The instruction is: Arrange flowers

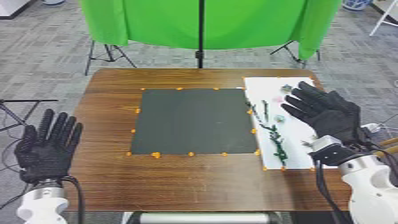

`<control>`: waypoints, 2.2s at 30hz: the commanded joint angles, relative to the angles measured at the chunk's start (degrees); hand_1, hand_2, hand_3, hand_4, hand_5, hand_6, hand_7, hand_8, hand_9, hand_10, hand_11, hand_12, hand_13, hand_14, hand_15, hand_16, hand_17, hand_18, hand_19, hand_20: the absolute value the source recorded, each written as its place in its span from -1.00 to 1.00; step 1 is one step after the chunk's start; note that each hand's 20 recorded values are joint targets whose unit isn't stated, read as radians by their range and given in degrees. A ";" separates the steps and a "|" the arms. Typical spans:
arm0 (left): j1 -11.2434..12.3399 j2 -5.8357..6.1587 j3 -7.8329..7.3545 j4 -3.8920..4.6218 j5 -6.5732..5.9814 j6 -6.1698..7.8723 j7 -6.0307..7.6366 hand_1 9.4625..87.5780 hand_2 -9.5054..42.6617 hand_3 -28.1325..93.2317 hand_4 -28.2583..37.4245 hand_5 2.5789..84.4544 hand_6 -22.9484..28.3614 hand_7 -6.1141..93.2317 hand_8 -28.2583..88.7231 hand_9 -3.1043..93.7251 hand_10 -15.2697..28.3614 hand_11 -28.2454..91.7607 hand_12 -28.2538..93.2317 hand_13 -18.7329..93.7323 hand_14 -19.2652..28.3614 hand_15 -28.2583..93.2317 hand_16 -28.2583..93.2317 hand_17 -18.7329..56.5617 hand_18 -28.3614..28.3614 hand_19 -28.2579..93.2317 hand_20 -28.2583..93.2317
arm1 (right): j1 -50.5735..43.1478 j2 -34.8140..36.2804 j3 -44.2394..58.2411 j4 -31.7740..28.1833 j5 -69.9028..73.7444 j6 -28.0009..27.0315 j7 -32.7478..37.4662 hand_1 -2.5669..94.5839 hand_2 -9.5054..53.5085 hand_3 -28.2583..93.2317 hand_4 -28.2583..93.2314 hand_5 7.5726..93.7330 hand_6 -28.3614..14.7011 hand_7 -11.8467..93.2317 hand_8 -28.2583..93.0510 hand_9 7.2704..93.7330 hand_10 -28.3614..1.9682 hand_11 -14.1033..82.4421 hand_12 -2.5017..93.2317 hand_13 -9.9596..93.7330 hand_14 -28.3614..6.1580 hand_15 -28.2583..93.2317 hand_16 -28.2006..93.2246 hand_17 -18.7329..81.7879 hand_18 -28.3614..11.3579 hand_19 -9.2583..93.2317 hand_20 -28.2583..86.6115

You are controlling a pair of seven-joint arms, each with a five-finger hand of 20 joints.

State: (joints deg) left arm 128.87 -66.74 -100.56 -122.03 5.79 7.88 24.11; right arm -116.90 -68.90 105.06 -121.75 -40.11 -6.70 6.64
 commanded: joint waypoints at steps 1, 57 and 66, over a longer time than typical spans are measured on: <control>0.05 0.07 0.52 0.35 0.20 -0.35 -0.19 -0.60 -0.01 0.73 -1.00 -0.13 0.12 -0.75 -0.71 -0.19 0.28 -0.31 -0.47 -0.26 0.23 -0.26 -0.69 -0.56 0.32 -0.07 -0.41 | -0.70 -0.29 0.22 -0.66 -1.24 0.14 0.25 -0.56 -0.48 0.87 -0.96 0.09 0.17 -0.60 -0.73 0.00 0.07 -0.58 -0.77 -0.08 -0.06 -0.32 -0.42 -0.30 -0.21 -0.49 -0.25; 0.02 -0.18 0.77 0.66 -0.82 0.24 -1.81 -0.60 0.00 0.73 -1.00 -0.07 0.21 -0.71 -0.68 -0.16 0.38 -0.25 -0.41 -0.18 0.41 -0.14 -0.65 -0.60 0.36 -0.04 -0.39 | -0.38 8.57 -20.80 -0.48 -115.48 10.01 29.90 -0.18 -1.00 0.45 -1.00 0.07 0.11 0.13 -0.85 0.09 -0.42 0.76 -0.06 0.22 -0.42 0.91 0.07 -0.11 -0.90 0.84 0.24; -0.18 -0.11 0.92 0.79 -0.82 0.70 -1.99 -0.60 0.00 0.73 -1.00 -0.06 0.21 -0.71 -0.68 -0.16 0.38 -0.25 -0.41 -0.17 0.41 -0.14 -0.65 -0.60 0.37 -0.04 -0.39 | -1.22 8.99 -22.18 1.38 -115.05 6.17 29.07 -0.23 -1.00 0.53 -1.00 0.08 0.08 0.11 -0.84 0.09 -0.45 0.75 -0.07 0.22 -0.42 0.91 0.06 -0.11 -0.91 0.84 0.25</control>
State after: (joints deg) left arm 128.20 -66.65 -100.08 -121.80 5.37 7.95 22.66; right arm -117.04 -60.24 83.46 -122.39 -155.03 0.46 36.64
